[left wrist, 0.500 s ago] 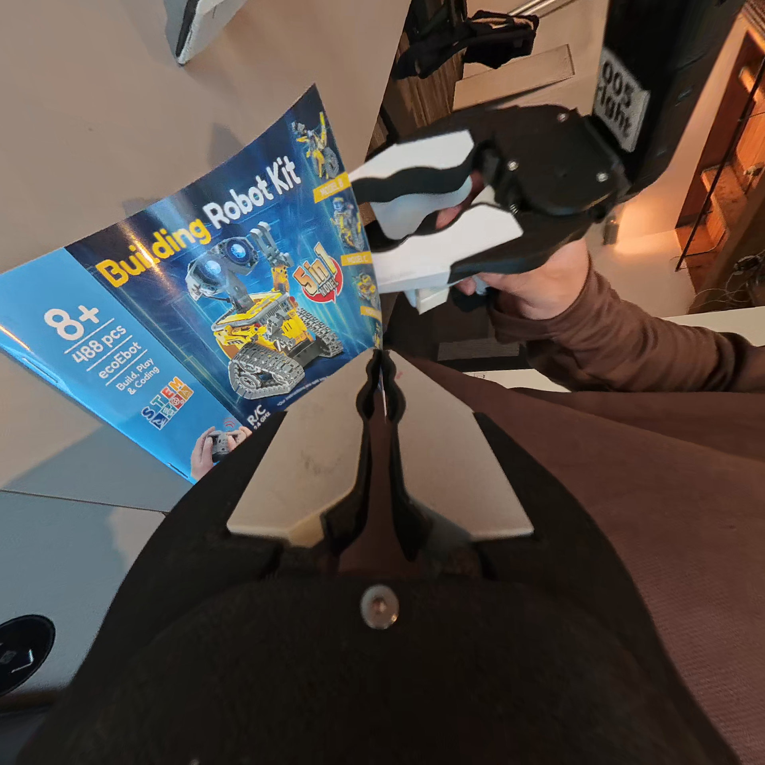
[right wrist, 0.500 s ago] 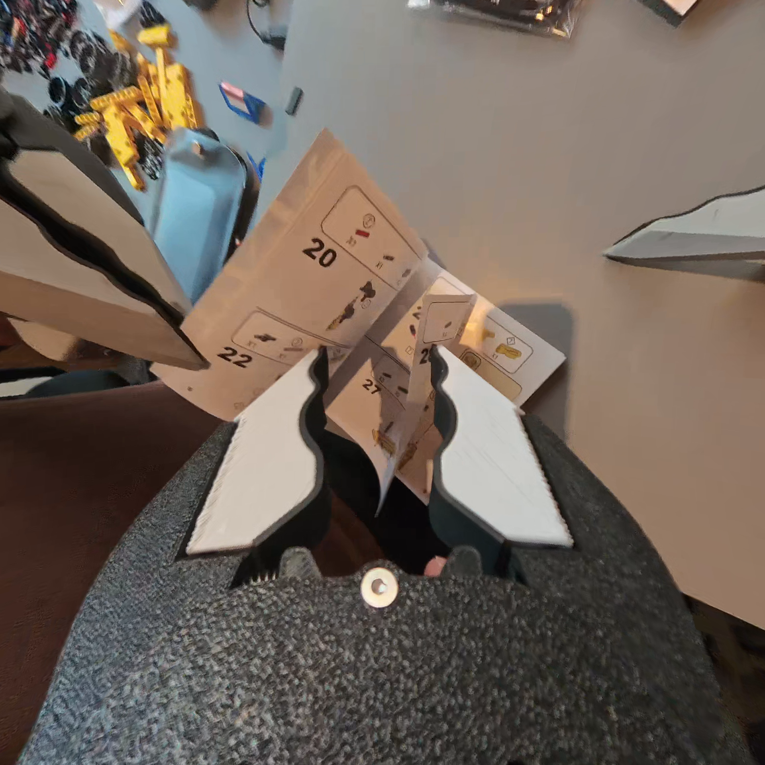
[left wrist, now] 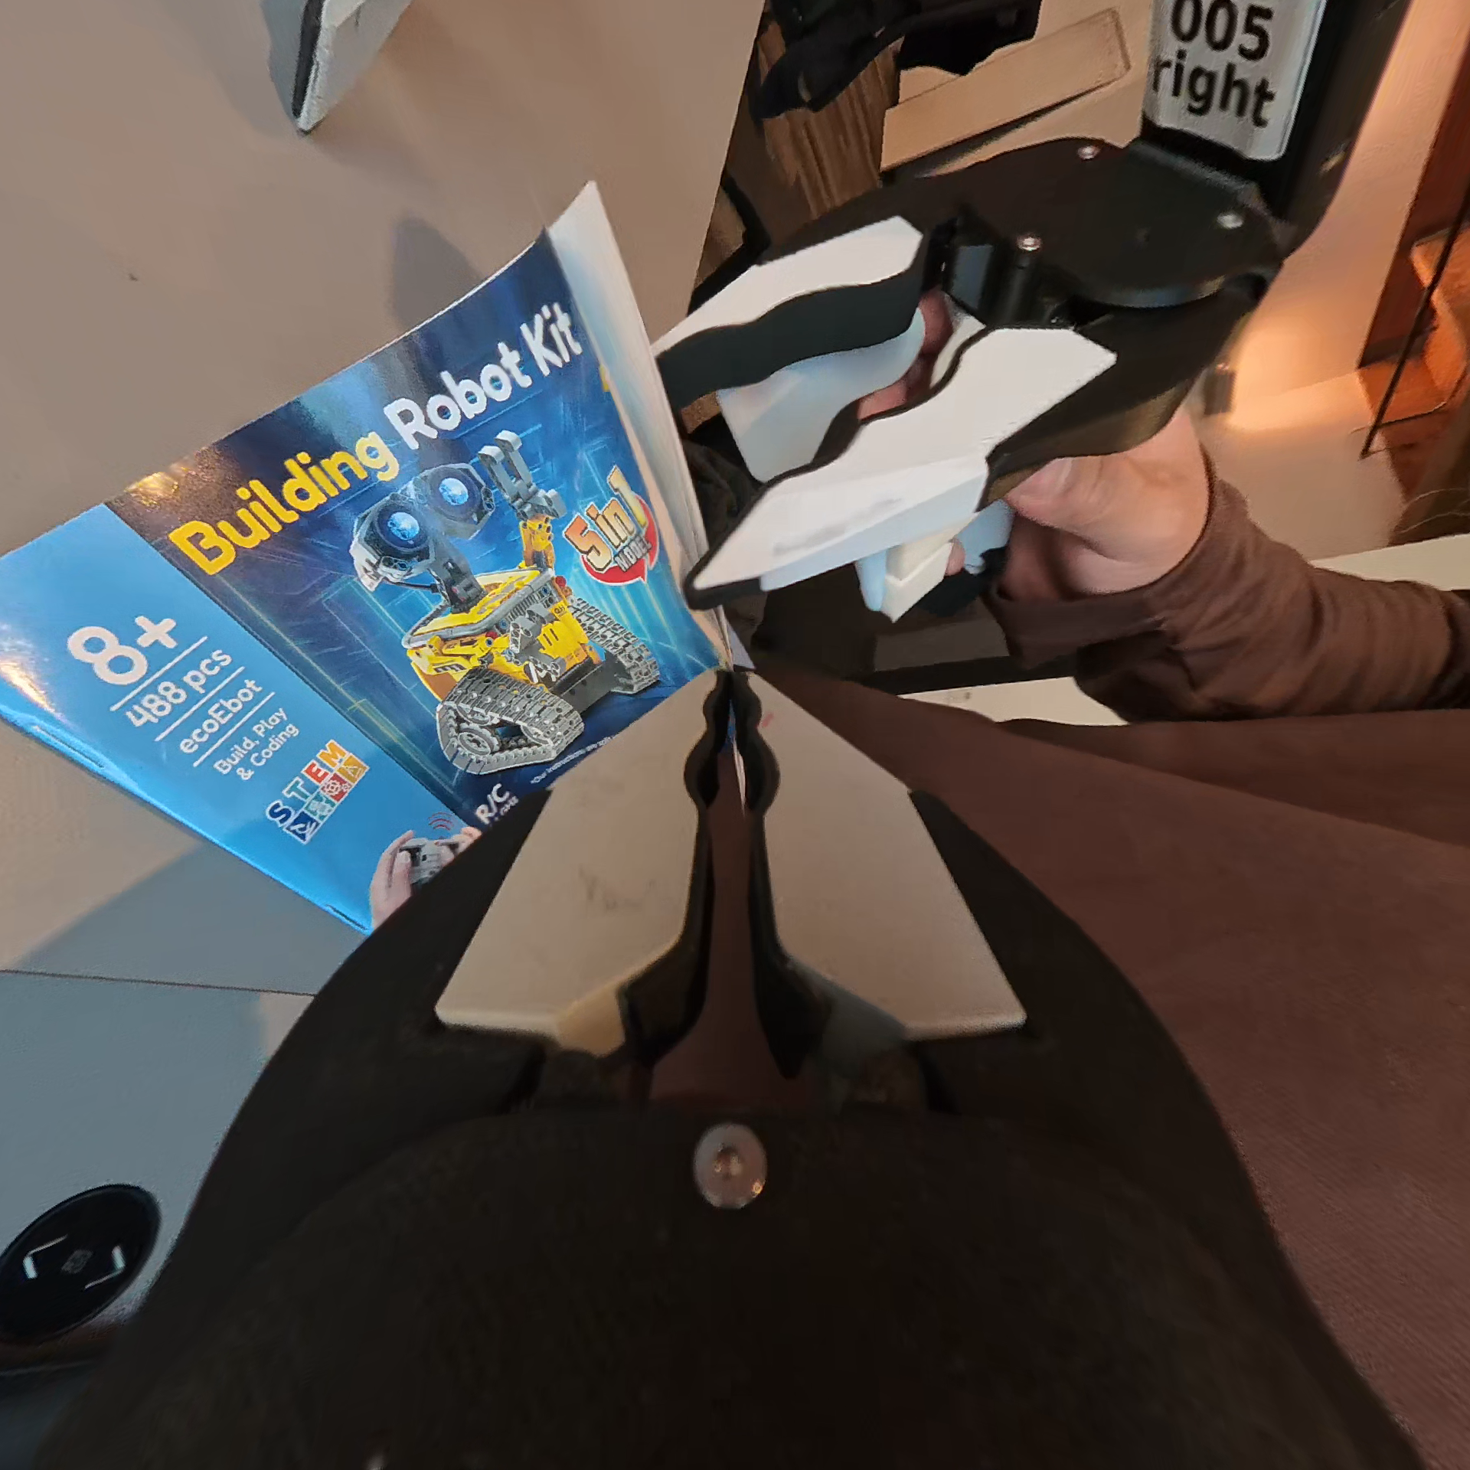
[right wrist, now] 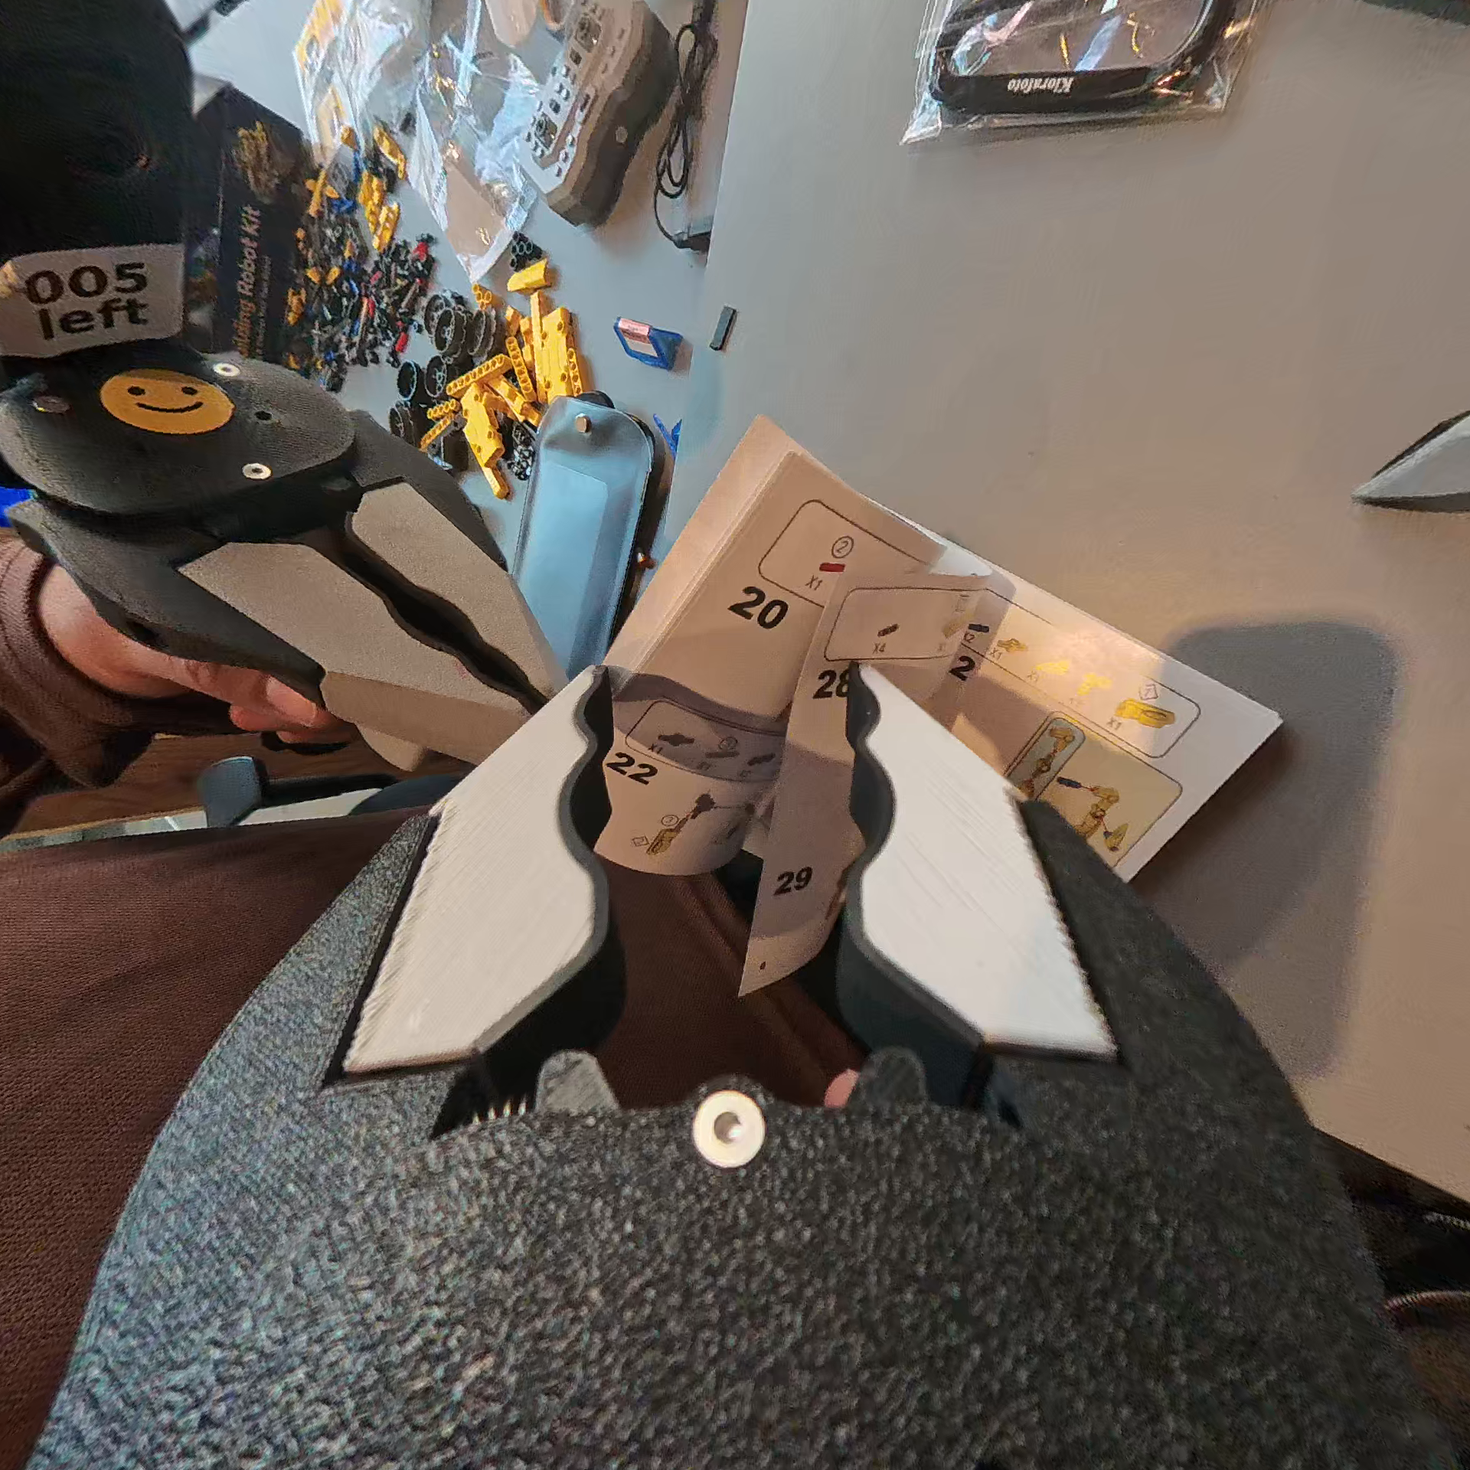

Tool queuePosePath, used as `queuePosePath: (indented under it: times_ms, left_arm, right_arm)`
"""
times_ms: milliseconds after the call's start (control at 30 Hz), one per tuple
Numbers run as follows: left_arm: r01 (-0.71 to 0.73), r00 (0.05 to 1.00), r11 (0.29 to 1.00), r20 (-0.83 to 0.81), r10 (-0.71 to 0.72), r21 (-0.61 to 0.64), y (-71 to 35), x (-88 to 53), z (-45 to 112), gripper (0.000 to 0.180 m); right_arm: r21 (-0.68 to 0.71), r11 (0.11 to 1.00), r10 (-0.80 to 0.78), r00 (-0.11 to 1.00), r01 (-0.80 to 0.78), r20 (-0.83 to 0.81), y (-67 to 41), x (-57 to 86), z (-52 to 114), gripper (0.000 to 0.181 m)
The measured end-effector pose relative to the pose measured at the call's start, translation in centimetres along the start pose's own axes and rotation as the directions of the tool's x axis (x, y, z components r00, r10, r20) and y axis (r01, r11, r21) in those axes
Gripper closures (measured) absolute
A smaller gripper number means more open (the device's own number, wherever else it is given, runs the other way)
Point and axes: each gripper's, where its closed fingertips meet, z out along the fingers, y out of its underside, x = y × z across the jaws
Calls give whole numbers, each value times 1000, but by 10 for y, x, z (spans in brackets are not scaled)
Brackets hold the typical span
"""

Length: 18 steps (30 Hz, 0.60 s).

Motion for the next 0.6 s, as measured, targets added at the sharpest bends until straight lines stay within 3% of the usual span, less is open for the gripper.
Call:
queuePosePath:
  times_ms: [233, 467, 600]
  left_arm:
    - [14, 1000, 1000, 25, -15, 12, 0, -6, -1, 180]
    - [56, 998, 997, -16, -55, 46, -5, -4, -3, 180]
    - [74, 997, 995, -35, -71, 63, -9, -4, -5, 180]
  right_arm:
    - [0, 1000, -19, 1000, 19, 4, 0, 2, -2, 128]
    - [29, 999, 42, 992, -46, 121, -2, -10, -6, 160]
    - [27, 998, 50, 990, -54, 128, -2, -8, -10, 163]
